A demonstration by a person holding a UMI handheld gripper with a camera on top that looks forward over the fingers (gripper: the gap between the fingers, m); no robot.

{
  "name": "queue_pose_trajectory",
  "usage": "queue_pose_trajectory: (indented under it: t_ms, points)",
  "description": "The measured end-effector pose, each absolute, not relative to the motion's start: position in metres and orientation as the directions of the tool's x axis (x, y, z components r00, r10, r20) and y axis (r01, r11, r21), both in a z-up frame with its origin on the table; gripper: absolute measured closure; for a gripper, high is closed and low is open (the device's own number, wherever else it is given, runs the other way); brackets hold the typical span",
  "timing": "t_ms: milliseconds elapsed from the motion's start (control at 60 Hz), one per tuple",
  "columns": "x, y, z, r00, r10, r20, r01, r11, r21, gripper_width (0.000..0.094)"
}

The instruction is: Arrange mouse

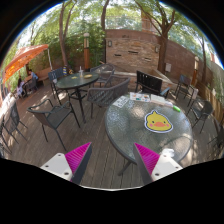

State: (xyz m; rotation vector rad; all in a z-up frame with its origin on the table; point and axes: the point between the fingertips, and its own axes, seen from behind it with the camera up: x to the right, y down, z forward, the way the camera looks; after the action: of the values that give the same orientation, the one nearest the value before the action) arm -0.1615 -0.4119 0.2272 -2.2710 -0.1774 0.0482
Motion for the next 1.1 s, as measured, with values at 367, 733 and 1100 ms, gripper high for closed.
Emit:
queue_pose_trajectory:
  t_ms: [367,733,1100]
  points:
    - [-0.093,-0.428,0.155,0.997,0.07,0.024,0.064,-0.667,-0.742,0.0064]
    - [0.065,-0.395,0.025,0.994,-0.102,0.037,-0.038,-0.648,-0.761,0.0087]
    - [0.134,-0.319,-0.012,0.986,-0.154,-0.068,-0.151,-0.635,-0.757,0.0082]
